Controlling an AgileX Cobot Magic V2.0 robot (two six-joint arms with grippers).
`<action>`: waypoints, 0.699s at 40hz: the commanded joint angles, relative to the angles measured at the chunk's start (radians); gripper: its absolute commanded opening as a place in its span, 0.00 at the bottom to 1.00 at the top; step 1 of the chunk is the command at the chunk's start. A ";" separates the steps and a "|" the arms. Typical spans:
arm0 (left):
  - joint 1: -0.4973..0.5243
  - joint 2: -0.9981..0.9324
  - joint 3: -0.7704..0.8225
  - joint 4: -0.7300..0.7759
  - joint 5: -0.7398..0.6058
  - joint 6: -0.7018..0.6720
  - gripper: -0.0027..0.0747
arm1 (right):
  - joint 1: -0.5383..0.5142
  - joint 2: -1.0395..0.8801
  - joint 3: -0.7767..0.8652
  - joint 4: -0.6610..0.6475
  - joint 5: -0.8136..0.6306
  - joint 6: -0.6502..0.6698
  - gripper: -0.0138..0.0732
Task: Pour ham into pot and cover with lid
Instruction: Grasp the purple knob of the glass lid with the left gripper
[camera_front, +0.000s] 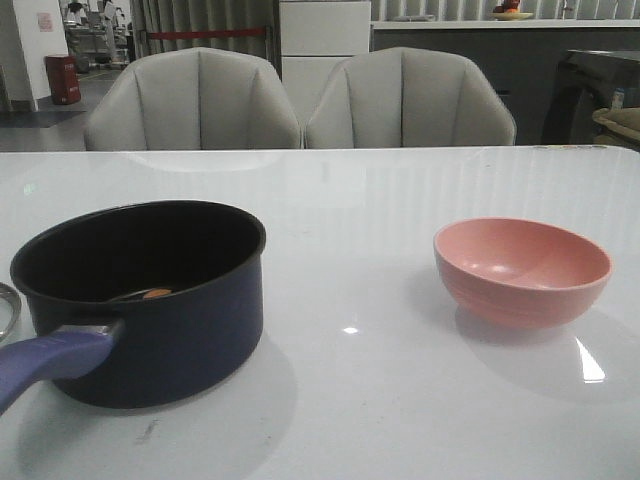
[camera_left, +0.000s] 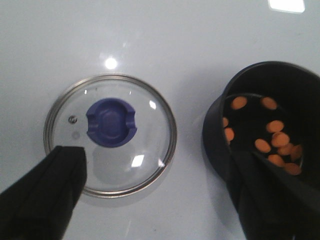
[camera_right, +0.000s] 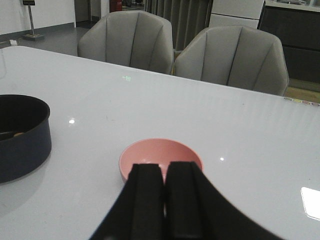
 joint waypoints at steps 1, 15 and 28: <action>0.021 0.088 -0.086 -0.029 0.030 -0.009 0.83 | 0.001 -0.011 -0.026 0.010 -0.084 -0.008 0.34; 0.023 0.458 -0.309 -0.019 0.204 -0.009 0.83 | 0.001 -0.011 -0.026 0.010 -0.084 -0.008 0.34; 0.021 0.631 -0.384 0.048 0.232 -0.073 0.83 | 0.001 -0.011 -0.026 0.010 -0.084 -0.008 0.34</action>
